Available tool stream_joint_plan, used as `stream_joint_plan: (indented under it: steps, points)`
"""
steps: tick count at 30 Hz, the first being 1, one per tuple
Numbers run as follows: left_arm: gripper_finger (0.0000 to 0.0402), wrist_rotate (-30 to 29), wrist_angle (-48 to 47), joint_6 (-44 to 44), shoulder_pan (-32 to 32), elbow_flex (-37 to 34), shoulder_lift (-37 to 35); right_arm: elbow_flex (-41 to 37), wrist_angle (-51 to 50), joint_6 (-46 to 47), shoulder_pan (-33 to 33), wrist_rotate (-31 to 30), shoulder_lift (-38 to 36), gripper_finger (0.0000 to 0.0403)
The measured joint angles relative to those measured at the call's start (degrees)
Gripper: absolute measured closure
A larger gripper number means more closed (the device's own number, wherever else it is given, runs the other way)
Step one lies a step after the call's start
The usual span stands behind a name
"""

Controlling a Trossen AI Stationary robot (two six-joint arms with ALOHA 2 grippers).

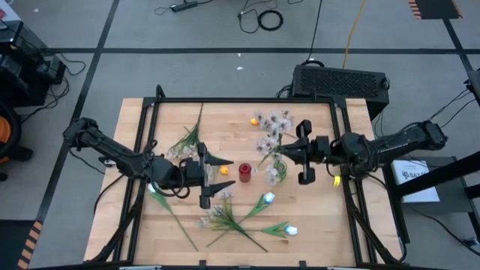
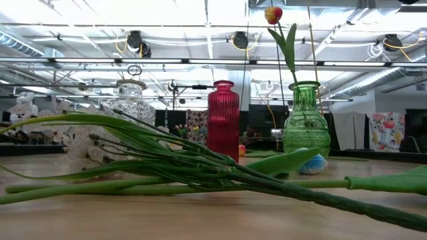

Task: Sort flowers into vase by color
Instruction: Put the top right white flowers into the red vase

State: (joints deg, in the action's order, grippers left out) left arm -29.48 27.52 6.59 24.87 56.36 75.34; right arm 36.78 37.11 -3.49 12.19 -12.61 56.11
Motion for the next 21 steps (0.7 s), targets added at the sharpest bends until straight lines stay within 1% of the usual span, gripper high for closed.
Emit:
stream_joint_plan:
  steps: [3,6,9,12,16,19,21]
  points:
    - [0.0089,2.4,6.2,3.1,-1.2,0.0,1.9,0.8,-0.5,-0.2,2.6,-2.4,2.2,0.0402]
    - [0.0072,6.1,10.6,4.4,-3.2,0.0,4.2,1.8,-1.2,-0.4,4.1,-5.2,4.9,0.0402]
    - [0.0068,7.5,11.2,4.3,-5.7,0.0,6.1,4.1,-1.1,-1.1,4.8,-6.8,7.5,0.0402]
    - [0.0068,8.4,11.2,4.2,-8.0,0.0,7.2,7.0,-3.8,-1.7,5.3,-7.0,10.6,0.0402]
    - [0.0068,14.5,13.7,3.7,-10.2,0.0,7.8,11.2,-7.1,-2.6,5.6,-7.0,14.6,0.0402]
    - [0.0068,19.7,14.1,3.0,-10.8,0.0,7.8,13.8,-9.3,-3.1,5.6,-7.1,17.2,0.0402]
    - [0.0068,21.8,13.6,3.0,-10.8,0.0,7.8,15.3,-10.6,-3.2,5.6,-7.2,18.6,0.0402]
